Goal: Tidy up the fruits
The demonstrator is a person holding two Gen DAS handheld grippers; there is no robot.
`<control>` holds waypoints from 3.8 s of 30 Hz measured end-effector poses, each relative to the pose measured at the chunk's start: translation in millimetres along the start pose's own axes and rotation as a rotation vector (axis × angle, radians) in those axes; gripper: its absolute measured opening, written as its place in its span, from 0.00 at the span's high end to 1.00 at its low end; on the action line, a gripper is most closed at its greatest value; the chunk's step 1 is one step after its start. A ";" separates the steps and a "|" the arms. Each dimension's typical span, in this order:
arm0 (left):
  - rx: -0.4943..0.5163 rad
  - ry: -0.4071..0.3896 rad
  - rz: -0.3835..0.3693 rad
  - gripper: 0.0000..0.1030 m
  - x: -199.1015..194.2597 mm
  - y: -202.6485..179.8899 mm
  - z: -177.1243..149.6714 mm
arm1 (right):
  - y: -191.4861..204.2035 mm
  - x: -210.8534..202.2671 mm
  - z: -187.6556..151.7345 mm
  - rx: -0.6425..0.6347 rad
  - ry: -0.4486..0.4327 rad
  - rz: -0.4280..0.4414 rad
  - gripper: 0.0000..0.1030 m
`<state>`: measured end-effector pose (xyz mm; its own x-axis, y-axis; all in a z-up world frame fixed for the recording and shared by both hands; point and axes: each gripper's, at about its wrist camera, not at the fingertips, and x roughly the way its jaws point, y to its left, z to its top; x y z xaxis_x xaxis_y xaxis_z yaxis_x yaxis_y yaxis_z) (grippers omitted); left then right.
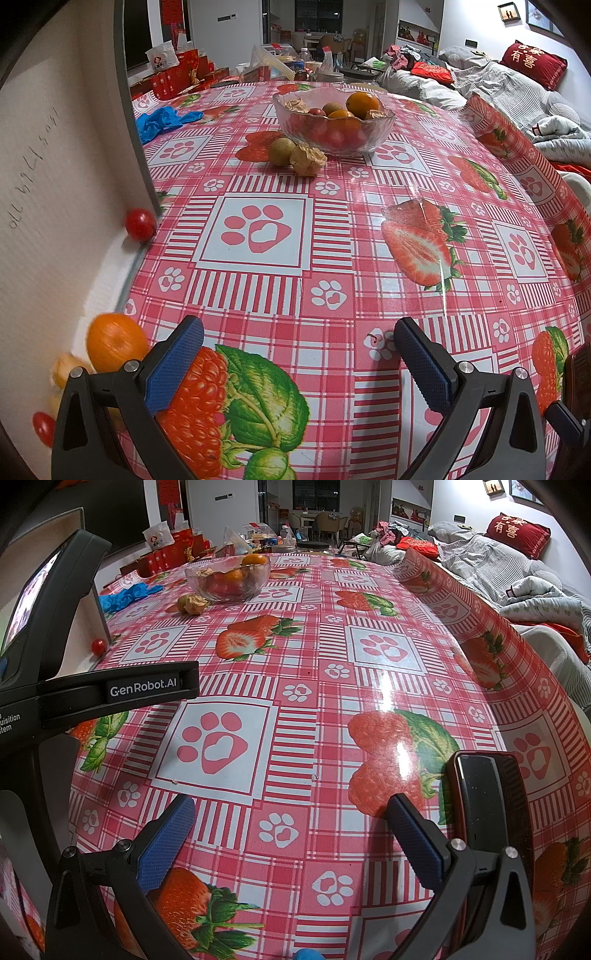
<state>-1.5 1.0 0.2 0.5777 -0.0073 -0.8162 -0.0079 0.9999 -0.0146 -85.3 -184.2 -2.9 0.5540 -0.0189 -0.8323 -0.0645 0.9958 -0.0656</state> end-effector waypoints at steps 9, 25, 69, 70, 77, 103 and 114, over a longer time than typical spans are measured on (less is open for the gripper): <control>0.000 0.000 0.000 0.00 0.1 -0.1 0.0 | -0.1 -0.1 0.1 0.000 0.000 0.000 0.00; 0.000 0.000 0.000 0.00 -0.3 0.3 -0.4 | 0.0 -0.1 0.2 0.000 0.000 0.000 0.00; 0.000 0.000 0.000 0.00 0.2 -0.3 0.2 | 0.0 -0.2 0.9 0.001 0.000 0.001 0.00; 0.000 0.000 0.000 0.00 0.2 0.0 0.2 | -0.3 -0.3 0.9 0.001 0.000 0.001 0.00; 0.000 0.000 0.000 0.00 0.2 -0.1 0.1 | -0.2 -0.2 0.9 0.001 0.000 0.001 0.00; 0.061 -0.190 0.034 0.00 -100.9 44.0 -28.2 | 0.8 0.0 1.3 0.002 0.000 0.002 0.00; 0.008 0.007 0.092 0.00 -83.9 78.2 -100.3 | 0.3 -0.1 1.3 0.002 0.000 0.002 0.00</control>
<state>-132.5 78.4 9.6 0.5691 0.0848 -0.8179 -0.0546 0.9964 0.0654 -84.3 -183.8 -2.1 0.5541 -0.0168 -0.8323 -0.0641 0.9960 -0.0628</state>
